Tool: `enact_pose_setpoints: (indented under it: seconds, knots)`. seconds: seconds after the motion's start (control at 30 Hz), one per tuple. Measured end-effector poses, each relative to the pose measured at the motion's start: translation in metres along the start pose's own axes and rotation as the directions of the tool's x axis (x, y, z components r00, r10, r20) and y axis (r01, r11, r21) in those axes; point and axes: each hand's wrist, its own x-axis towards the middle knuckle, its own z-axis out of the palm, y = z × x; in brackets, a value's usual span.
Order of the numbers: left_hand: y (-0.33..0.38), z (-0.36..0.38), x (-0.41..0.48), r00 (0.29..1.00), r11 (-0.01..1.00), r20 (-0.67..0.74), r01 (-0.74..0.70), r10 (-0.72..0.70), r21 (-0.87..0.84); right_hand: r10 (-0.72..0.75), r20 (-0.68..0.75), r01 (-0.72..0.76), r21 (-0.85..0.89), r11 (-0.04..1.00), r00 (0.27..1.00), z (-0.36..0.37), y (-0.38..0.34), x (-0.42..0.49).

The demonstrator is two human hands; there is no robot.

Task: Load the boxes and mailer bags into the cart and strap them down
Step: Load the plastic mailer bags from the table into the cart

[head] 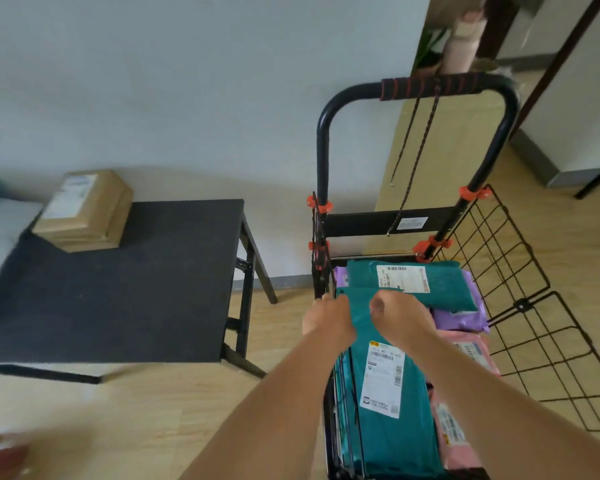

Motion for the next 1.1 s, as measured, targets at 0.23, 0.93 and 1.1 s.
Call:
enact_pose_setpoints:
  seconds: [0.23,0.93,1.1]
  knots:
    - [-0.080,-0.029,-0.029,0.995,0.995,-0.072,0.062,-0.068,-0.078,-0.104,-0.004,0.104,-0.011,0.995,0.995,0.023,-0.084,-0.031]
    - [-0.420,-0.070,-0.164,0.906,0.890,-0.130,0.355,-0.403,-0.287,-0.327,0.229,0.364,-0.145,0.920,0.917,0.173,-0.396,-0.124]
    - [-0.464,-0.069,-0.184,0.884,0.869,-0.116,0.408,-0.452,-0.282,-0.390,0.290,0.455,-0.205,0.867,0.874,0.192,-0.435,-0.137]
